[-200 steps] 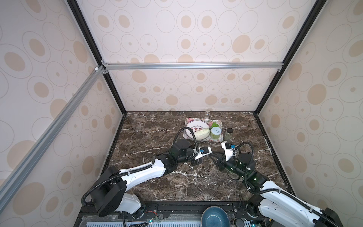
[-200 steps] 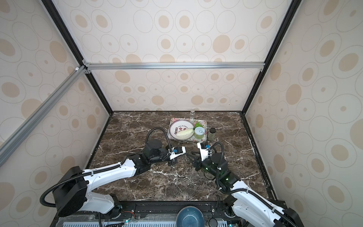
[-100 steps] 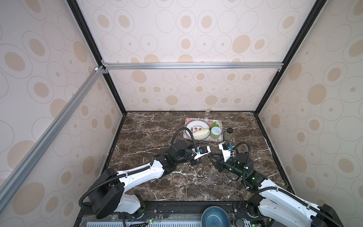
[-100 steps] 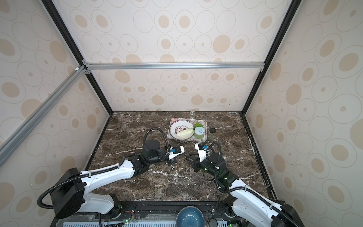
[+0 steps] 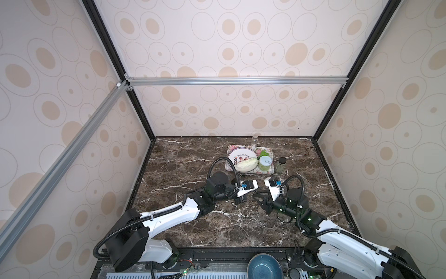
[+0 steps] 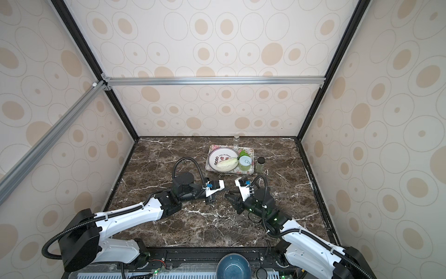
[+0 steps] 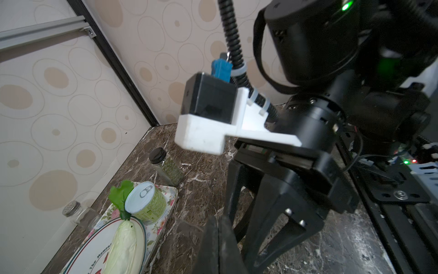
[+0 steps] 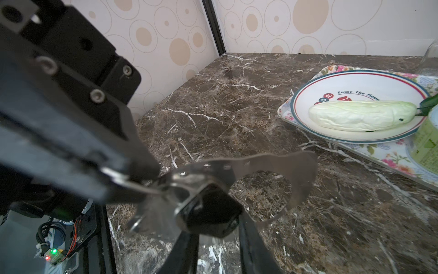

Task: Attach keys to a key ring
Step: Insert the key into the keyring.

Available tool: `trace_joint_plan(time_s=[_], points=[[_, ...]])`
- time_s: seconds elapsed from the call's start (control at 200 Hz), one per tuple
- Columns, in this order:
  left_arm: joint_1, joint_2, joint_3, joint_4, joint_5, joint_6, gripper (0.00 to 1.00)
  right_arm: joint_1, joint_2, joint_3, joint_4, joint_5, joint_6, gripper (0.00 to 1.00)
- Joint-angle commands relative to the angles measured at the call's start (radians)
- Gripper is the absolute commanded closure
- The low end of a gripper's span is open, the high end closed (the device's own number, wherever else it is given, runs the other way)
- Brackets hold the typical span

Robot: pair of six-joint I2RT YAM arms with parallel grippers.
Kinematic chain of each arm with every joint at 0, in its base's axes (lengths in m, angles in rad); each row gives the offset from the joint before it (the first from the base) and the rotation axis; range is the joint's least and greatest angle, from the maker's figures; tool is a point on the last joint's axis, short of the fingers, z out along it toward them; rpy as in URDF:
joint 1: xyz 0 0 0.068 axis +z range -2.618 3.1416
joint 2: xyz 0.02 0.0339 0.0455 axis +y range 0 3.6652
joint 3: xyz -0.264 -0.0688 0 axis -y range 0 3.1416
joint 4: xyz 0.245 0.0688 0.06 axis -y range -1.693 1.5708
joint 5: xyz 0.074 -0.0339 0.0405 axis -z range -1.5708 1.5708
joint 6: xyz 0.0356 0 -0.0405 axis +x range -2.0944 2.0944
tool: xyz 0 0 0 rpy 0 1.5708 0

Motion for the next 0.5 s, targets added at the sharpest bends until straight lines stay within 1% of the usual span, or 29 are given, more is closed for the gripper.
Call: trace_joint_plan(time_s=[0.0, 0.115, 0.49], points=[[-0.009, -0.022, 0.003, 0.089, 0.085, -0.047, 1.00, 0.015, -0.008, 0.023, 0.004, 0.011, -0.024, 0.70], [-0.008, -0.005, 0.019, 0.069, 0.061, -0.043, 1.00, 0.026, -0.022, 0.019, 0.000, 0.024, -0.037, 0.70], [-0.009, 0.002, 0.027, 0.059, 0.064, -0.045, 1.00, 0.040, -0.061, 0.012, -0.009, 0.053, -0.052, 0.70]])
